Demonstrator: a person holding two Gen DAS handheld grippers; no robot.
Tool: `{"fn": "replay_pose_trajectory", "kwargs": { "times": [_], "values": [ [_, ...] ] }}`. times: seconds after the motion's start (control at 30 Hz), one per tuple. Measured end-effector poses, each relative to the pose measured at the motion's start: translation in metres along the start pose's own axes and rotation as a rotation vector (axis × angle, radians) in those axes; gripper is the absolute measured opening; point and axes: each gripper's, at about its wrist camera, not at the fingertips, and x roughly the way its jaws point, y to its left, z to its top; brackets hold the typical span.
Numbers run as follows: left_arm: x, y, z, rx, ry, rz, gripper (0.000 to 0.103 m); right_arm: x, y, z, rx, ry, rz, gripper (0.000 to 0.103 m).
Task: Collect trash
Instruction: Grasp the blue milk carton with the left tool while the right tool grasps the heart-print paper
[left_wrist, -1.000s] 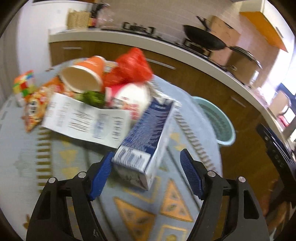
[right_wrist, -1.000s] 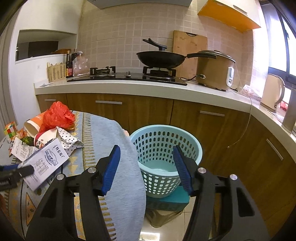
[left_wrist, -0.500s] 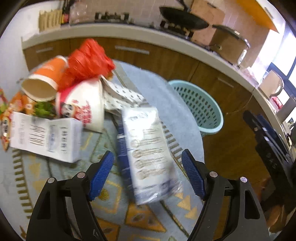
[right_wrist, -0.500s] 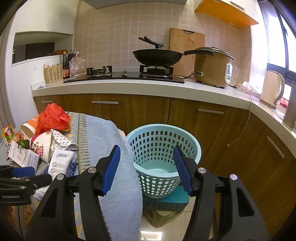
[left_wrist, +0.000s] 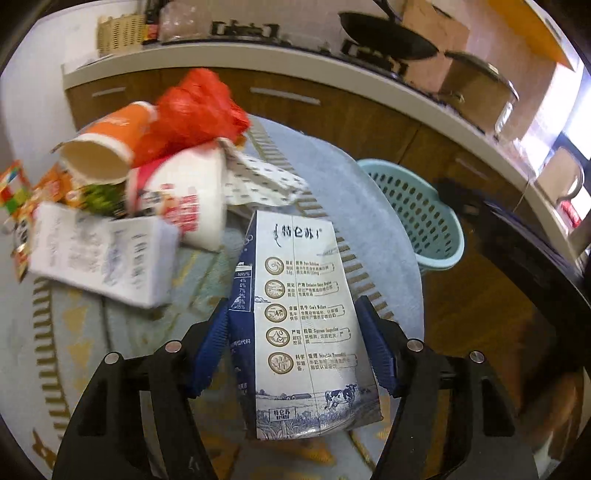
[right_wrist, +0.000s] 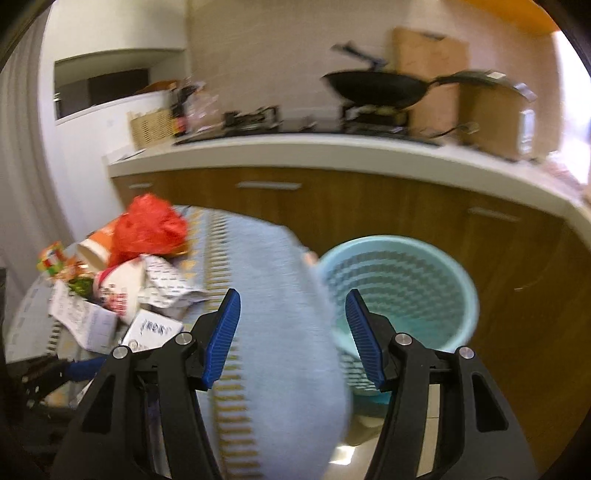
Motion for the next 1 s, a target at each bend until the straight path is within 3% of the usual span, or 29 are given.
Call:
{"fn": "replay_pose_trajectory", "kwargs": {
  "times": [0.23, 0.47, 0.5, 0.53, 0.57, 0.7, 0.73, 0.8, 0.87, 0.93, 1.0],
  "values": [
    [-0.043, 0.040, -0.005, -0.073, -0.062, -0.006, 0.065, 0.065, 0.050, 0.018, -0.075, 0.165, 0.253, 0.062],
    [-0.064, 0.052, -0.001, -0.085, -0.120, -0.024, 0.063, 0.109, 0.083, 0.027, -0.148, 0.243, 0.277, 0.062],
    [-0.065, 0.054, 0.001, -0.090, -0.129, -0.025, 0.058, 0.116, 0.083, 0.027, -0.152, 0.256, 0.270, 0.062],
    [-0.064, 0.053, 0.001, -0.089, -0.133, -0.023, 0.027, 0.124, 0.085, 0.026, -0.157, 0.269, 0.264, 0.062],
    [-0.063, 0.055, 0.002, -0.089, -0.124, -0.035, 0.018, 0.130, 0.085, 0.025, -0.158, 0.281, 0.262, 0.061],
    [-0.056, 0.062, -0.007, -0.102, -0.089, -0.054, 0.018, 0.143, 0.080, 0.019, -0.134, 0.300, 0.268, 0.041],
    [-0.052, 0.063, -0.008, -0.094, -0.069, -0.047, 0.019, 0.141, 0.078, 0.020, -0.134, 0.292, 0.276, 0.033],
    [-0.046, 0.062, -0.012, -0.082, -0.035, -0.060, 0.033, 0.137, 0.076, 0.020, -0.129, 0.279, 0.287, 0.025],
    [-0.043, 0.061, -0.014, -0.062, -0.023, -0.062, 0.060, 0.131, 0.072, 0.019, -0.132, 0.264, 0.284, 0.023],
    [-0.038, 0.056, -0.016, -0.013, -0.016, -0.034, 0.071, 0.124, 0.067, 0.018, -0.120, 0.255, 0.287, 0.022],
    [-0.030, 0.054, -0.019, 0.035, 0.018, 0.005, 0.073, 0.112, 0.059, 0.016, -0.103, 0.235, 0.292, 0.022]
  ]
}}
